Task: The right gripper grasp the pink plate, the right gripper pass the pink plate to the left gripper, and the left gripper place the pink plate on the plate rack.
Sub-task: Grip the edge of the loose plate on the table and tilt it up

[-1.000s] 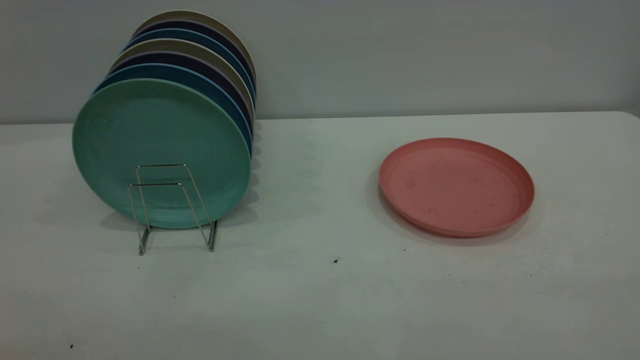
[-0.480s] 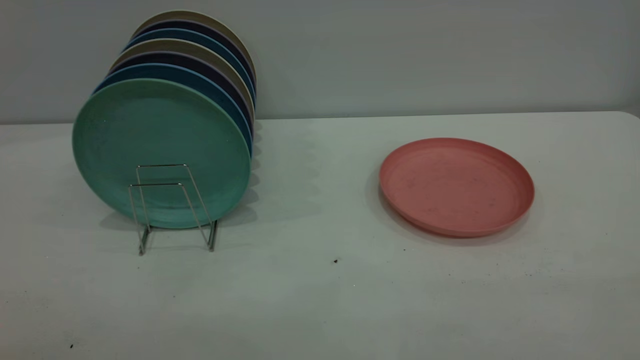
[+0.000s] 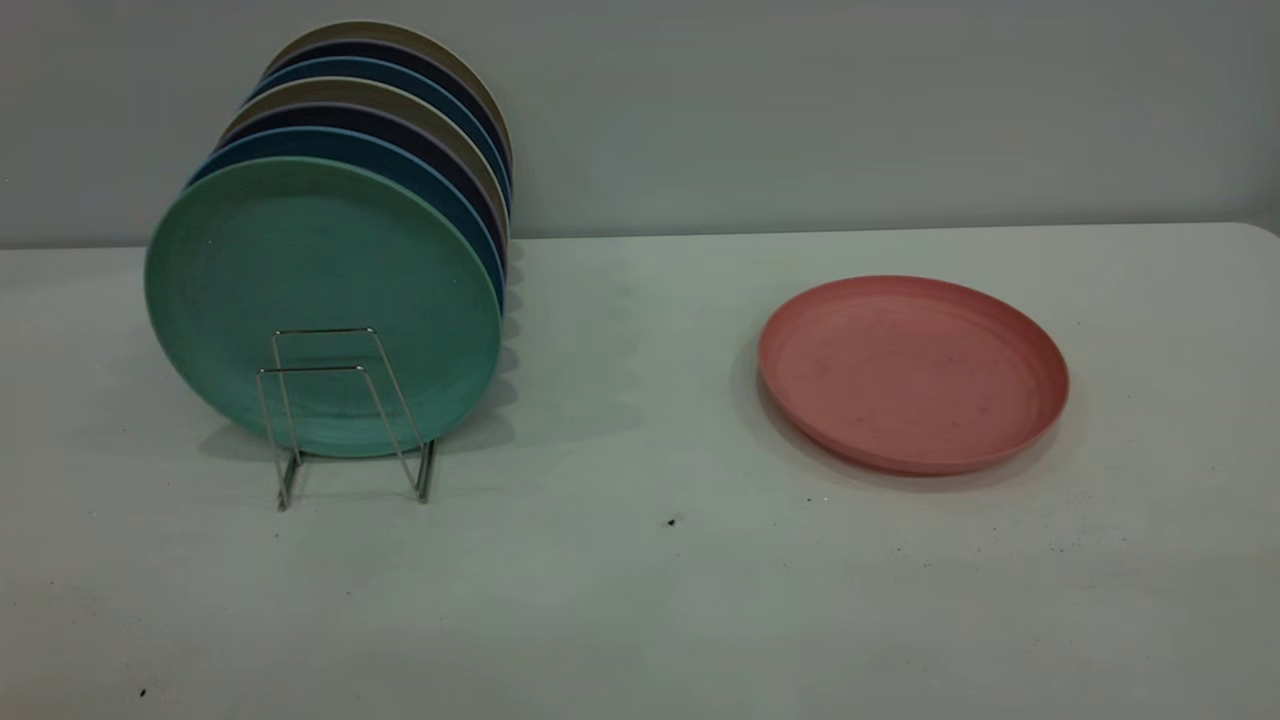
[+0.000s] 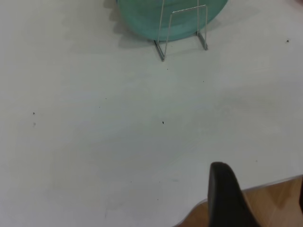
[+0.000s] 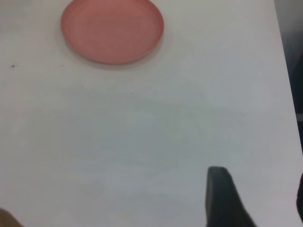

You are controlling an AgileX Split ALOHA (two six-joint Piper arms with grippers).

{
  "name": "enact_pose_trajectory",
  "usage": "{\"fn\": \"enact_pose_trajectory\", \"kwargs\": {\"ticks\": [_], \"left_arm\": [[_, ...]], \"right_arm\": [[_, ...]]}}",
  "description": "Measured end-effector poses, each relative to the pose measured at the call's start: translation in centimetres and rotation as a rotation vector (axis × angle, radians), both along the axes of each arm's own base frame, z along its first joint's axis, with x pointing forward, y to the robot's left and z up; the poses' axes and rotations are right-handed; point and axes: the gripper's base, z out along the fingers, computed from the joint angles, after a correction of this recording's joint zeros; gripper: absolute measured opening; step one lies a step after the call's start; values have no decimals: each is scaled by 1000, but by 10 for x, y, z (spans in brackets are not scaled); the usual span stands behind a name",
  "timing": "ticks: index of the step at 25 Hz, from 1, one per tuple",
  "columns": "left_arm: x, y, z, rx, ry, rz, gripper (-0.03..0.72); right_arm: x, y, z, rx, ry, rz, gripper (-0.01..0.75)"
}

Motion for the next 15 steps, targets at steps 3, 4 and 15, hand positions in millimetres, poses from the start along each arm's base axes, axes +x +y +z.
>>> {"fn": "enact_pose_trajectory", "kwargs": {"ticks": [3, 4, 15], "left_arm": [[0, 0, 0, 0, 0, 0, 404], [0, 0, 0, 0, 0, 0, 404], [0, 0, 0, -2, 0, -1, 404]], "right_arm": [[0, 0, 0, 0, 0, 0, 388], [0, 0, 0, 0, 0, 0, 388], [0, 1, 0, 8, 0, 8, 388]]}}
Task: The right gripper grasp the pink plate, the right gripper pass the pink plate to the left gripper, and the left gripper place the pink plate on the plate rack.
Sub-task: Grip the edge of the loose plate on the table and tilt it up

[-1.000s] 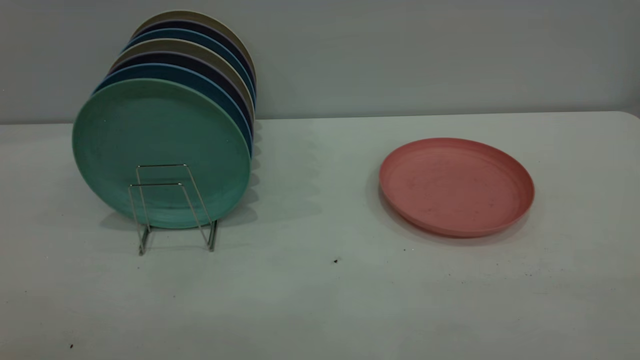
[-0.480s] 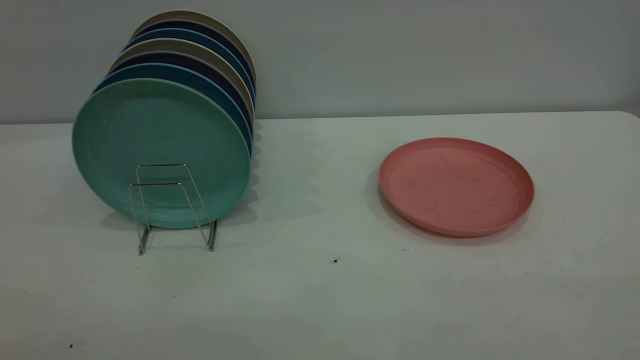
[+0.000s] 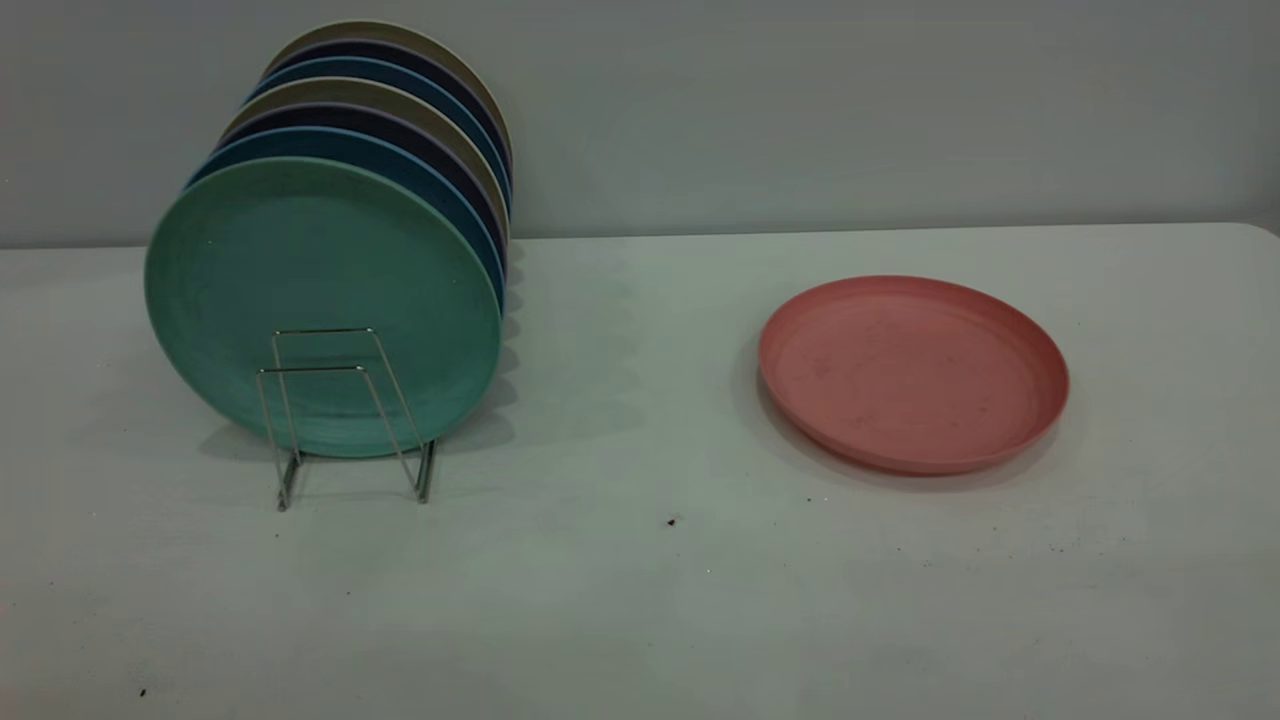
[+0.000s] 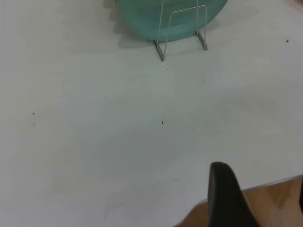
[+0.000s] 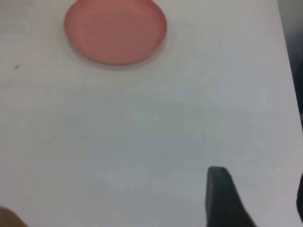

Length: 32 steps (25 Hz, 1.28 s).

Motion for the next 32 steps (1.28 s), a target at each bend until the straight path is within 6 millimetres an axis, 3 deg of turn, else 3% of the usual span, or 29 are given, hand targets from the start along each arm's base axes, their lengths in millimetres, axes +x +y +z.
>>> {"fn": "enact_pose_trajectory", "kwargs": {"ticks": [6, 12, 17, 23, 28, 32], "left_arm": [[4, 0, 6, -8, -40, 3, 404], [47, -9, 21, -131, -18, -11, 407], [97, -14, 20, -218, 86, 18, 410], [152, -21, 2, -347, 212, 52, 410], [176, -30, -8, -401, 225, -31, 410], [187, -37, -10, -460, 206, -97, 410]], "right_arm": [[10, 0, 4, -9, 34, 7, 388], [53, 7, 24, 45, -52, 55, 388], [104, 19, 15, 120, 102, 144, 388], [169, 41, -10, 314, 304, 308, 388], [233, 49, -36, 436, 411, 344, 388], [284, 39, -67, 479, 518, 313, 388]]}}
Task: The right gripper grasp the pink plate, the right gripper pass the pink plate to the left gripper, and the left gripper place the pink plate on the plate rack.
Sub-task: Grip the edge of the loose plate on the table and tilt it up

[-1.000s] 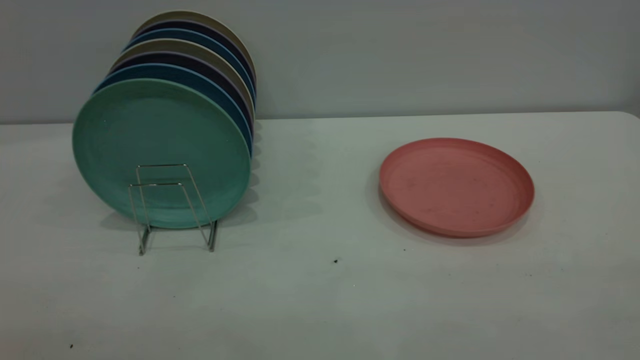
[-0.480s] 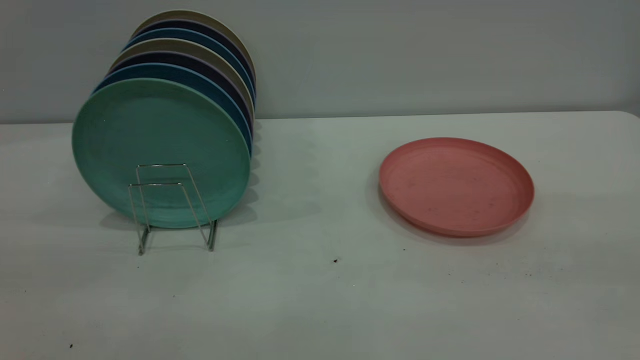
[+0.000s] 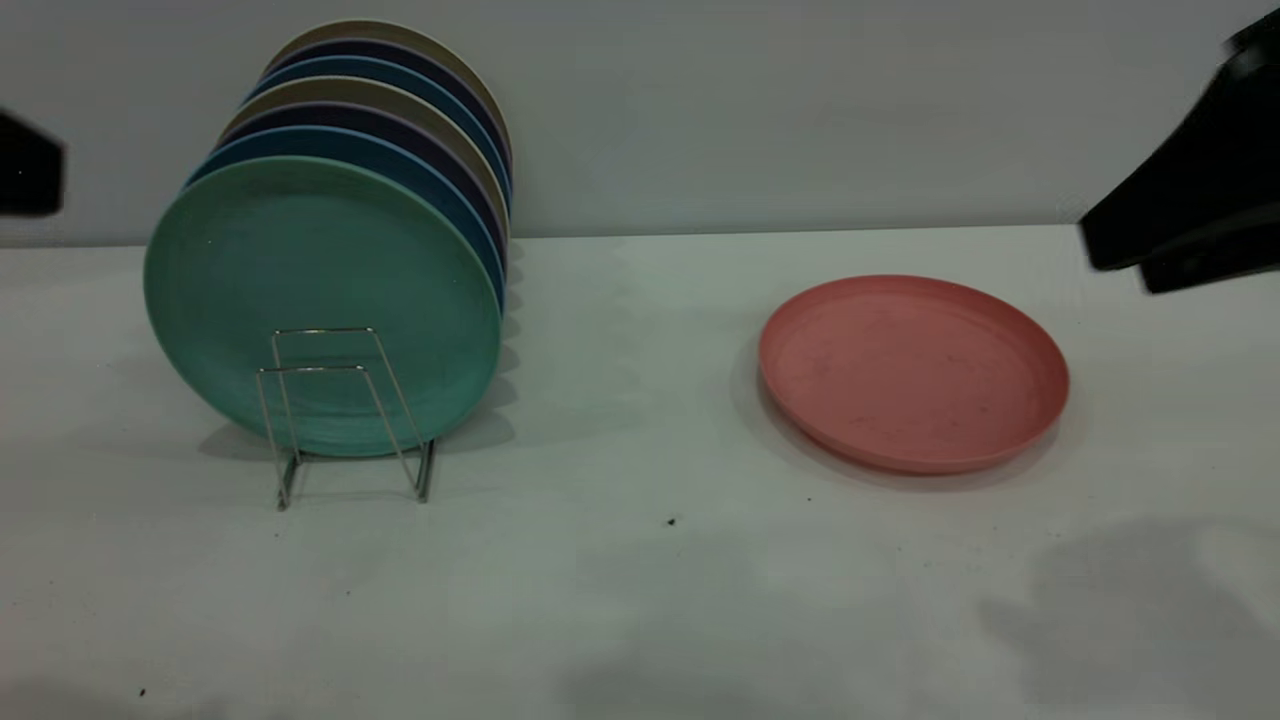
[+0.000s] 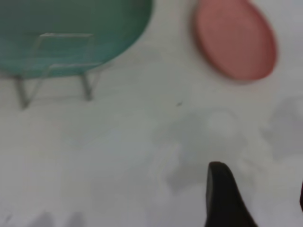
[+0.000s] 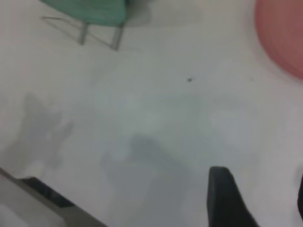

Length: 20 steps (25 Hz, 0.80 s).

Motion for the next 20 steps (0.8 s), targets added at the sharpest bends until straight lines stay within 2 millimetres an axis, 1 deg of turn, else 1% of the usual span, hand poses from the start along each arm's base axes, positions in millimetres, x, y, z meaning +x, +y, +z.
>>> {"fn": "enact_pose_trajectory", "kwargs": {"ticks": [4, 5, 7, 9, 12, 14, 16, 20], "left_arm": [[14, -4, -8, -41, 1, -27, 410], [19, -5, -11, -47, 11, -32, 410], [29, -6, -16, -55, 31, -37, 410], [41, -7, -21, -58, 61, -43, 410], [55, -9, -28, -73, 111, -69, 410], [60, -12, -32, -92, 147, -95, 410], [60, -14, -36, -114, 187, -125, 410], [56, -19, -37, -156, 231, -187, 410]], "right_arm": [[47, -21, -33, 34, 88, -21, 388], [57, -27, -37, 39, 92, -32, 388], [75, -37, -52, 46, 114, -53, 388], [90, -45, -62, 46, 114, -67, 388], [108, -50, -76, 39, 116, -79, 388], [119, -54, -86, 24, 114, -99, 388], [128, -58, -94, 5, 104, -120, 388], [142, -63, -112, -8, 110, -139, 388]]}}
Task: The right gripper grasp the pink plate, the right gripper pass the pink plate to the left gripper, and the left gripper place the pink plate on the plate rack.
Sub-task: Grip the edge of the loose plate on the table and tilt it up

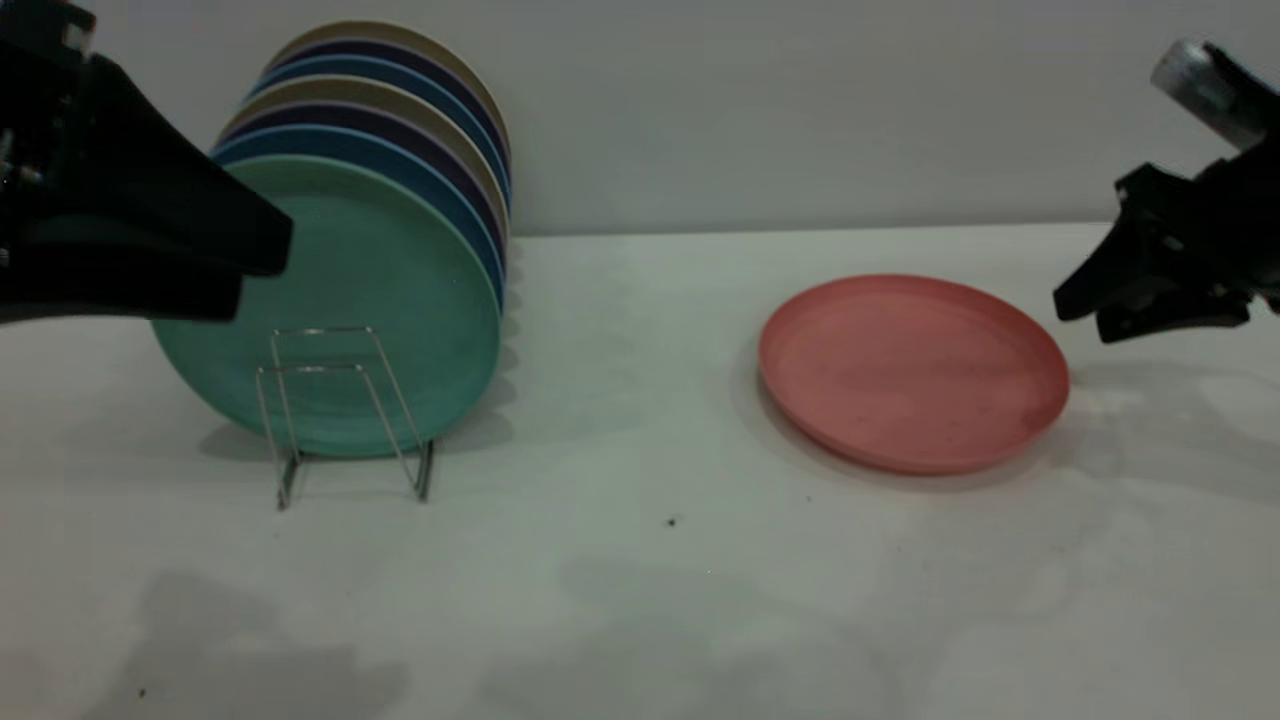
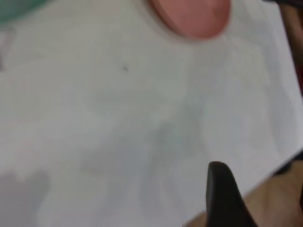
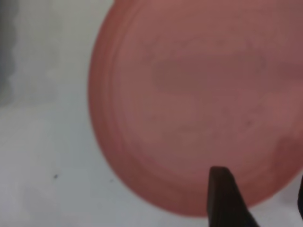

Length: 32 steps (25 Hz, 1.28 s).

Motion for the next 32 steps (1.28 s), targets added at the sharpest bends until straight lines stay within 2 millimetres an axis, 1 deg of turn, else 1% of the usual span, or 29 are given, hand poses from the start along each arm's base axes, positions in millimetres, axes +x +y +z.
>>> {"fn": "enact_pose_trajectory", "kwargs": {"ticks": [4, 9, 13, 17, 19, 21, 23, 28, 30, 32], "left_arm": [[-3, -1, 0, -5, 12, -31, 410], [-6, 0, -3, 42, 13, -76, 411], [-6, 1, -4, 57, 14, -90, 411], [-7, 1, -4, 59, 14, -91, 412], [-7, 1, -4, 59, 14, -91, 412], [-7, 1, -4, 59, 14, -91, 412], [-6, 1, -4, 59, 13, -91, 412], [-7, 1, -4, 58, 15, -94, 412], [-7, 0, -4, 52, 17, -97, 412], [-7, 0, -3, 44, 18, -92, 412]], "right_arm": [[10, -2, -20, -1, 17, -14, 388], [19, -6, -47, -3, 40, -56, 388], [23, -6, -60, 15, 50, -98, 388], [23, -6, -65, 41, 51, -127, 375], [23, -5, -68, 50, 58, -141, 336], [23, -5, -73, 57, 68, -150, 281], [22, -5, -78, 67, 78, -158, 211], [23, -4, -81, 83, 85, -172, 49], [22, -3, -80, 89, 88, -156, 18], [19, -1, -78, 86, 93, -106, 18]]}}
